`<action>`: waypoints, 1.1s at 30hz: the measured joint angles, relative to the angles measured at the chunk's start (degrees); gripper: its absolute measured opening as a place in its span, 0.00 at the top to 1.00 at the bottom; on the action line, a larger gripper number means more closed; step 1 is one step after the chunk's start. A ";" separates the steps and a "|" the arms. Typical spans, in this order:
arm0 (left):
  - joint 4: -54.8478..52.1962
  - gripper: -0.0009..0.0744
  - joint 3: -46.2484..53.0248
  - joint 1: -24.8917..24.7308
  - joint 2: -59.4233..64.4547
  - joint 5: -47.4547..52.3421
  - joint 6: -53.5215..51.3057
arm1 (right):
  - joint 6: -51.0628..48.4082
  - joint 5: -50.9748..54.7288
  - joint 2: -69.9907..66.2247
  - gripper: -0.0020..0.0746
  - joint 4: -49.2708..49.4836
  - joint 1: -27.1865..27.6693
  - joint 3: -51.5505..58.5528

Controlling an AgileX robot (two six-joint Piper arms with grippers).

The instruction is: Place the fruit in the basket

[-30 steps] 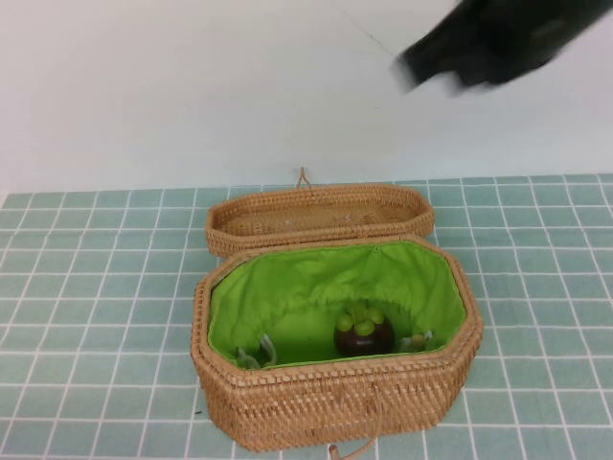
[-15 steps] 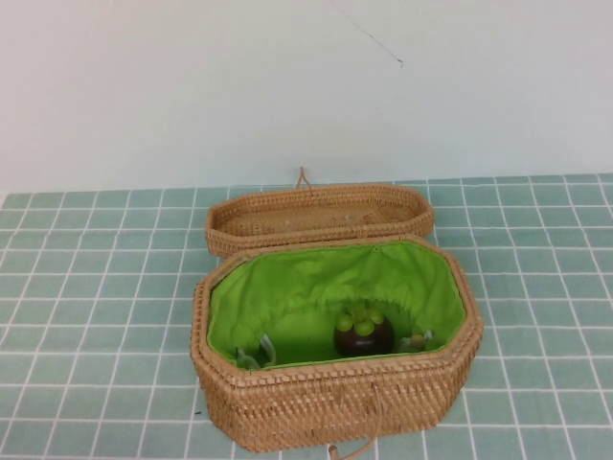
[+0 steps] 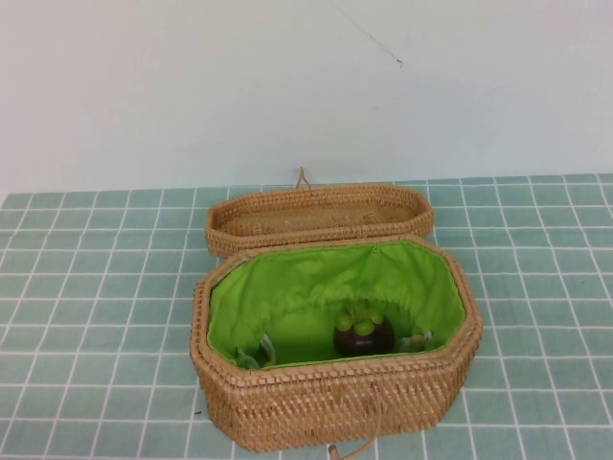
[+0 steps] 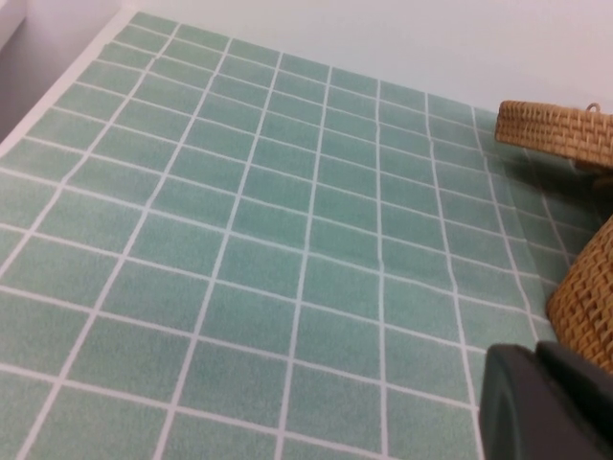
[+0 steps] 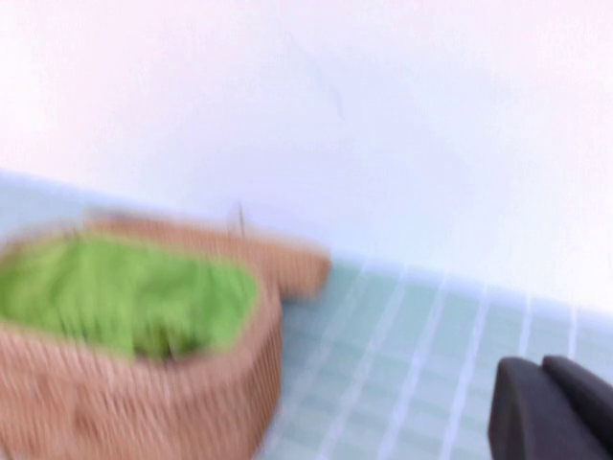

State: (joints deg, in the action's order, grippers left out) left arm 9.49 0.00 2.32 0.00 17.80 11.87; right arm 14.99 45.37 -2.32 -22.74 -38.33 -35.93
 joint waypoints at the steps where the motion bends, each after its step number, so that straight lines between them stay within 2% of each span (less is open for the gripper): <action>1: 0.00 0.99 0.00 0.00 0.00 0.00 0.00 | -0.04 -1.31 0.49 0.97 -0.04 0.00 0.00; 13: 0.00 0.99 0.00 0.00 0.00 0.00 0.00 | -0.04 -1.72 0.87 0.97 -0.38 0.51 0.00; 15: 0.00 0.99 0.00 0.00 0.00 0.00 0.00 | -0.04 -1.96 1.01 0.97 -1.73 3.86 0.43; 19: 0.00 0.99 0.00 0.00 0.00 0.00 0.00 | 2.04 -6.20 1.17 0.97 -0.63 14.51 4.64; 21: 0.00 0.99 0.00 0.00 0.00 0.00 0.00 | 2.72 -12.16 1.79 0.97 1.29 20.82 8.98; 25: 0.00 0.99 0.00 0.00 0.00 0.00 0.00 | 3.51 -24.85 2.90 0.97 6.85 30.01 17.86; 29: 0.00 0.99 0.00 0.00 0.00 0.00 0.00 | 3.51 -26.58 2.90 0.97 13.10 34.56 25.73; 33: 0.00 0.99 0.00 0.00 0.00 0.00 0.00 | 3.29 -23.96 2.90 0.97 12.40 35.20 29.62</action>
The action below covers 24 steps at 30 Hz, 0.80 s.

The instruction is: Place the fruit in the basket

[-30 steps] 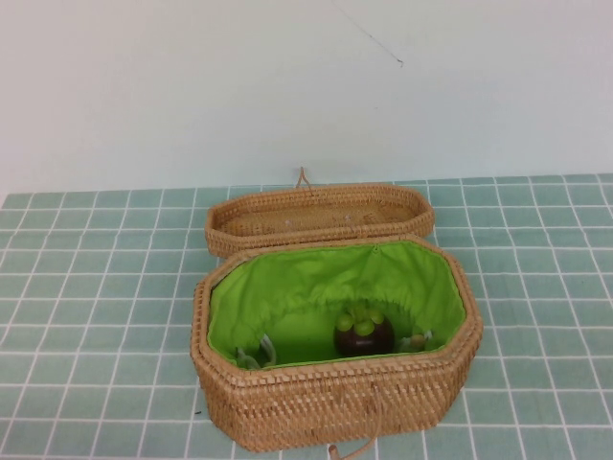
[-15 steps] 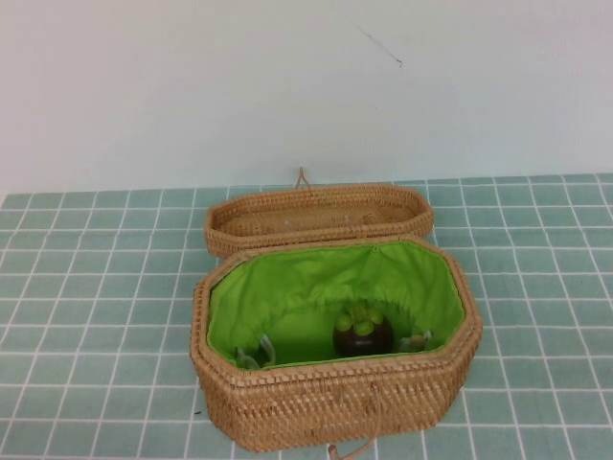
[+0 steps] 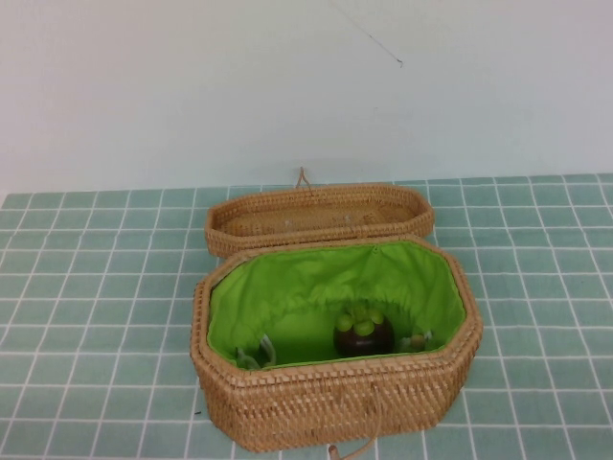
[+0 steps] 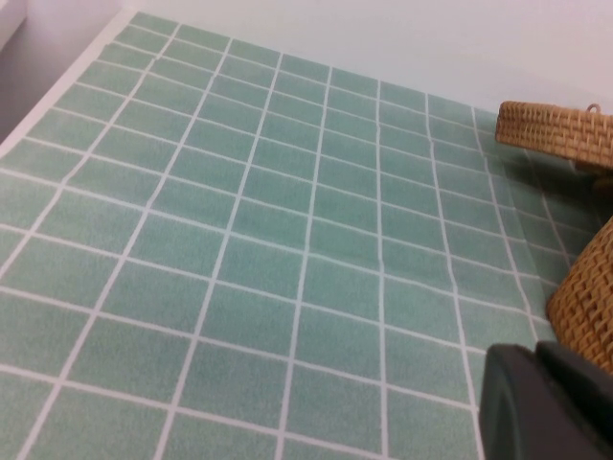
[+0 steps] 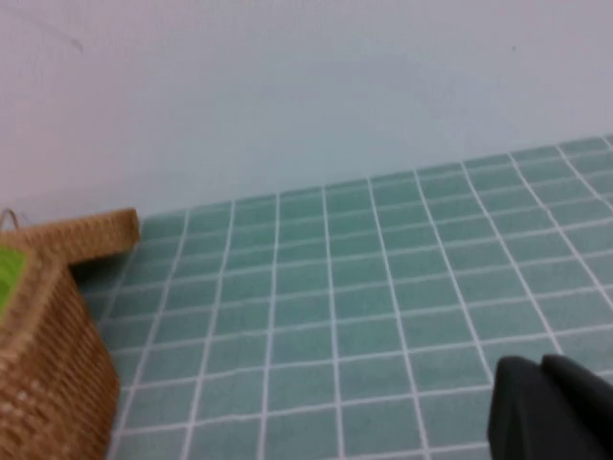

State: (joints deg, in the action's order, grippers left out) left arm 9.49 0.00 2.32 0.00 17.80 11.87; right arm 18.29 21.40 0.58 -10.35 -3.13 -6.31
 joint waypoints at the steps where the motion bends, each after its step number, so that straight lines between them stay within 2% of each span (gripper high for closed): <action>1: 0.00 0.99 0.00 0.00 0.00 0.00 0.00 | 0.00 0.13 0.00 0.97 -1.48 0.00 0.66; 7: 0.00 0.99 0.00 0.00 0.00 0.00 -0.03 | -0.37 0.24 0.00 0.97 -10.79 0.00 5.04; 13: 0.00 0.99 0.00 0.00 0.00 0.00 -0.03 | -0.51 -1.70 0.00 0.97 -9.95 0.16 6.53; 18: 0.00 0.99 0.00 0.00 0.00 0.00 -0.03 | -0.51 -1.60 0.00 0.97 -9.72 3.76 6.53; 24: 0.00 0.99 0.00 0.00 0.00 0.00 -0.03 | -1.92 -1.60 0.00 0.97 -9.72 3.75 6.53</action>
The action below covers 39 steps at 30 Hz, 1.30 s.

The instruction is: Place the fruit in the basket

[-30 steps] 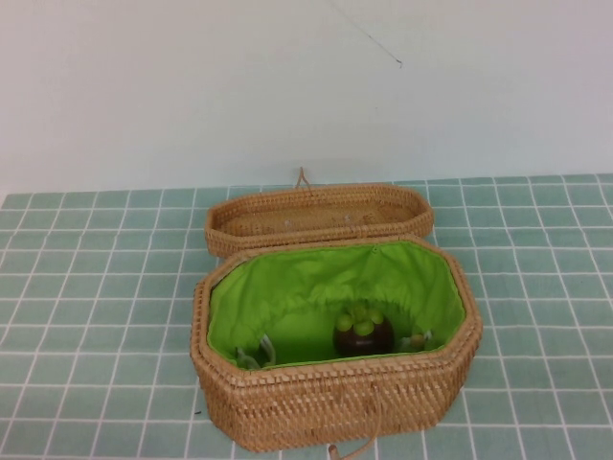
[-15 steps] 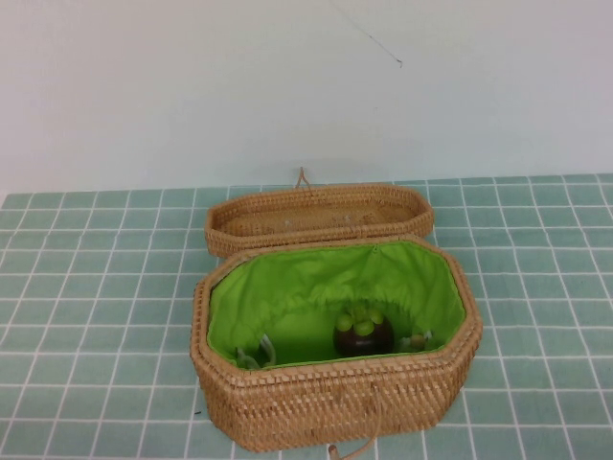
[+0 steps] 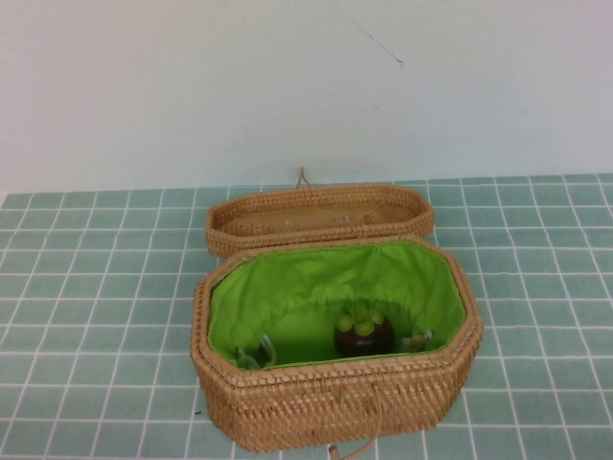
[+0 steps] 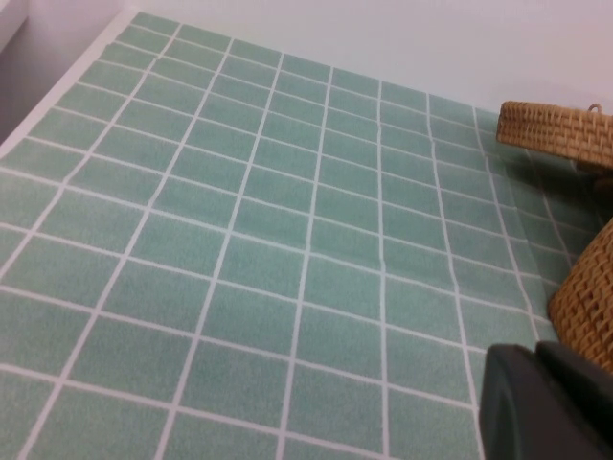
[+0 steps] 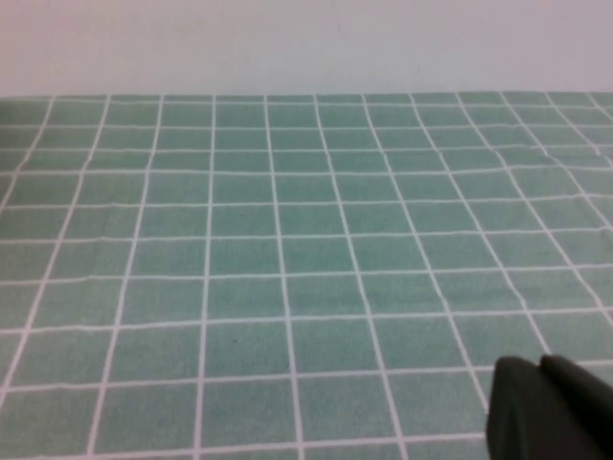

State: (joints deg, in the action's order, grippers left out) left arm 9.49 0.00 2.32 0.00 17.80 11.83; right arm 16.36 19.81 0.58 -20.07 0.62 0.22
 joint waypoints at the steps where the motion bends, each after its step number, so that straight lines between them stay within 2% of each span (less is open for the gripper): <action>1: 0.00 0.99 0.00 0.00 0.00 0.00 0.00 | -0.69 -0.14 0.00 0.97 0.00 0.00 0.00; 4: 0.00 0.99 0.00 0.00 0.00 0.00 0.00 | -5.56 -0.49 0.00 0.97 1.99 0.00 0.00; 9: 0.00 0.99 0.00 0.00 0.00 0.00 0.12 | -26.97 -0.98 0.00 0.97 16.52 0.00 0.00; 11: 0.00 0.99 0.00 0.00 0.00 0.00 0.04 | -31.06 -0.98 0.00 0.97 19.66 0.00 0.00; 39: 0.00 0.99 0.00 0.00 0.00 0.00 0.04 | -29.94 -0.88 0.00 0.97 20.07 0.00 0.00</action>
